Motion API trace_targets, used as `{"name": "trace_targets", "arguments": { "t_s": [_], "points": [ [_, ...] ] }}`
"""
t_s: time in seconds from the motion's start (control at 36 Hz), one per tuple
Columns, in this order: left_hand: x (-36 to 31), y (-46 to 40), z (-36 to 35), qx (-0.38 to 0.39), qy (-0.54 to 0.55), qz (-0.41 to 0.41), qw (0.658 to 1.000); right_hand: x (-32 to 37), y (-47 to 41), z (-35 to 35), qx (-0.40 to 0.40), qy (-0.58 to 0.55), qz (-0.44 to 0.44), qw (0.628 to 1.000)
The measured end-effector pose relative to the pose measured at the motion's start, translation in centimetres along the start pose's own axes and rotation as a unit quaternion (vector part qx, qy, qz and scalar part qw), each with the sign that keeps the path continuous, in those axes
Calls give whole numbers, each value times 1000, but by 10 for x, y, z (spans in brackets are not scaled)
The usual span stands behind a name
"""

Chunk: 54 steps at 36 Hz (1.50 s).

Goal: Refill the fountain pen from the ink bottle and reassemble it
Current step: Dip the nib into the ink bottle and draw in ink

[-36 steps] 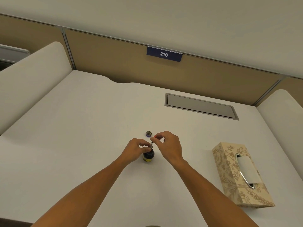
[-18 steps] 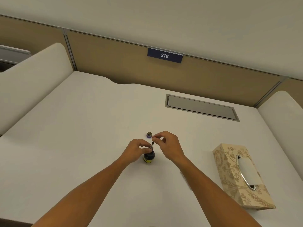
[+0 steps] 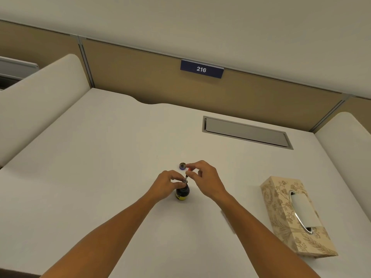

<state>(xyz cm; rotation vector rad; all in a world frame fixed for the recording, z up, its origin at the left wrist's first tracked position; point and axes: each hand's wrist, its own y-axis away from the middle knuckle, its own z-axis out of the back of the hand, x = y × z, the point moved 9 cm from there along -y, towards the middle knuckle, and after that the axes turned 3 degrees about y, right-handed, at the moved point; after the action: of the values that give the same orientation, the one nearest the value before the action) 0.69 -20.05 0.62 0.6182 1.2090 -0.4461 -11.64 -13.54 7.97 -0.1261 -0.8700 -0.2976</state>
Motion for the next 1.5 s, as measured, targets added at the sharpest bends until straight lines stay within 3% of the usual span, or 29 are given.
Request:
{"name": "trace_targets", "arguments": {
  "t_s": [0.39,0.69,1.11,1.36,1.5],
  "points": [
    [-3,2,0,-11,-6,-10,1000,-12,-2,6,-75,52,-55,994],
    [-2,1,0,-12,-11,-9,1000,-1,-2,2,9,5,5,1000],
    [-1,0,0,-20,-21,-13,999,-8,-2,9,-81,68,-33,994],
    [2,-1,0,-21,-19,-9,1000,0,-5,2,-3,54,14,998],
    [1,-1,0,-22,-15,-11,1000,-6,-6,4,-29,75,-1,997]
  ]
}}
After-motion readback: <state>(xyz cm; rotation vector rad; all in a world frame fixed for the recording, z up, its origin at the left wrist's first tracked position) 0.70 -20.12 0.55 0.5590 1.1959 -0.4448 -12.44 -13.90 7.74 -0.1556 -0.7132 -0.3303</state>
